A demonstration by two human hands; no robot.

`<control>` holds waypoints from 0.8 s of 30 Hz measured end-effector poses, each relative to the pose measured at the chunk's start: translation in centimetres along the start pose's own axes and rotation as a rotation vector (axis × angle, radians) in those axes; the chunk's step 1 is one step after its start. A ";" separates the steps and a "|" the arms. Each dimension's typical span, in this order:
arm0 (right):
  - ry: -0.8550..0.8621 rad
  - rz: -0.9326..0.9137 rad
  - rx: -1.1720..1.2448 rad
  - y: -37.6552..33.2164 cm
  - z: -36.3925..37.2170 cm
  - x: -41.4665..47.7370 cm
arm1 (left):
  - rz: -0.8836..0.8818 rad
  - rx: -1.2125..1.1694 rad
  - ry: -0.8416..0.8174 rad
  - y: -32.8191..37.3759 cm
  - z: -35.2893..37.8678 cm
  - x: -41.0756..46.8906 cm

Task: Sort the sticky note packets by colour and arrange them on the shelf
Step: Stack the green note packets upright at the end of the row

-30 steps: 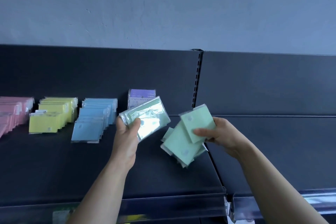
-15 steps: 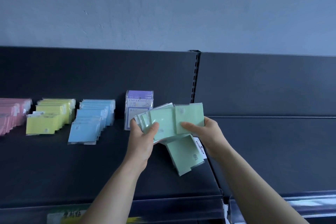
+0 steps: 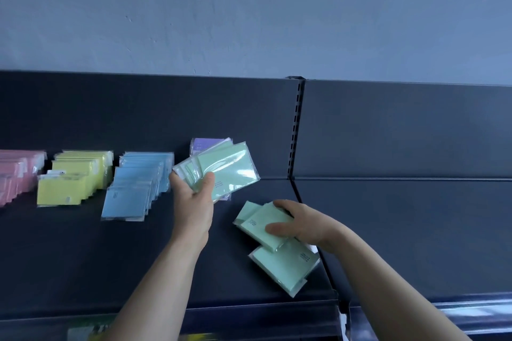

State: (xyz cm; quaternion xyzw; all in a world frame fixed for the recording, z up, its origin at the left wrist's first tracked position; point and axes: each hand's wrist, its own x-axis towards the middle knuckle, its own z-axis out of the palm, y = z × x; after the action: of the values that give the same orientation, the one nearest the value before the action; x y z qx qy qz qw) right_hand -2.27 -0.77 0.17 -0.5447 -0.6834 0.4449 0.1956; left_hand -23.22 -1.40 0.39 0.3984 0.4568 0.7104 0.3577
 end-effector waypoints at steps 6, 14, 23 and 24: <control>0.099 -0.080 0.074 0.2 -0.7 0.4 | -0.084 0.010 -0.201 -0.5 0.8 0.9; 0.294 -0.294 0.337 -0.3 -2.3 2.6 | -0.209 0.151 -0.556 -0.5 4.0 1.6; 0.494 -0.238 0.204 1.2 -3.9 5.8 | -0.162 0.584 -0.644 -2.2 6.2 5.2; 0.502 -0.209 0.166 1.5 -3.8 6.4 | -0.175 0.648 -0.635 -2.6 6.4 5.5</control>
State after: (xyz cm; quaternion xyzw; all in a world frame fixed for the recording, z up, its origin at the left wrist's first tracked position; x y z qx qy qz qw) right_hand -0.66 6.61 -0.47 -0.5464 -0.6273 0.3280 0.4475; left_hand -19.46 6.59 0.98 0.6477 0.5550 0.3407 0.3956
